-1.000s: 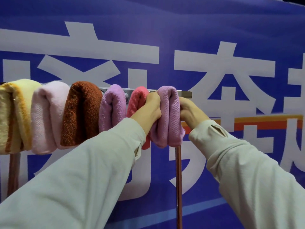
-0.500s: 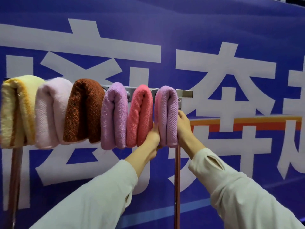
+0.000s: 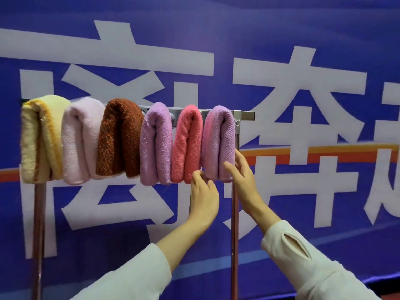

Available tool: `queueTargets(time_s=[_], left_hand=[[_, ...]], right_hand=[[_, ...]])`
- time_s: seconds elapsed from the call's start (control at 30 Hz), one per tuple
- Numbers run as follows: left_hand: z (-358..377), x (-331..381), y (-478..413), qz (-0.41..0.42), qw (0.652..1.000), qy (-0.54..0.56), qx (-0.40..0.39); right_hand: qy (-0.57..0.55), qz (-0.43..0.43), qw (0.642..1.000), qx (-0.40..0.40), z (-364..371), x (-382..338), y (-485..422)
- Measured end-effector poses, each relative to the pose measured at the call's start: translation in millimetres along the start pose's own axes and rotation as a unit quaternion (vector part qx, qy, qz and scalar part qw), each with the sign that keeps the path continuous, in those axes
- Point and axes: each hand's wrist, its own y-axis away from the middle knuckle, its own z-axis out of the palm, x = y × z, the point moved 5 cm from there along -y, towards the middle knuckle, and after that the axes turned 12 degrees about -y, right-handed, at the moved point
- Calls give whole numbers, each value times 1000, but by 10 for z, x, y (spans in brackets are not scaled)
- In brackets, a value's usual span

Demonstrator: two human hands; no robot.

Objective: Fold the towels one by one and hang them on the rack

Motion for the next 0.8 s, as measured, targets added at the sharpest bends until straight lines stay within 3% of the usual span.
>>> queueTargets(time_s=[0.1, 0.27, 0.6, 0.8], left_hand=[[-51, 119, 43, 51, 996, -75, 22], [-53, 133, -164, -2, 985, -171, 3], [-175, 117, -23, 58, 993, -97, 35], [-39, 106, -13, 20, 998, 0, -51]], right_hand=[[55, 18, 998, -13, -3, 56, 27], [91, 58, 994, 5, -1, 64, 10], [76, 61, 995, -15, 96, -20, 33], [59, 97, 993, -36, 155, 48, 168]])
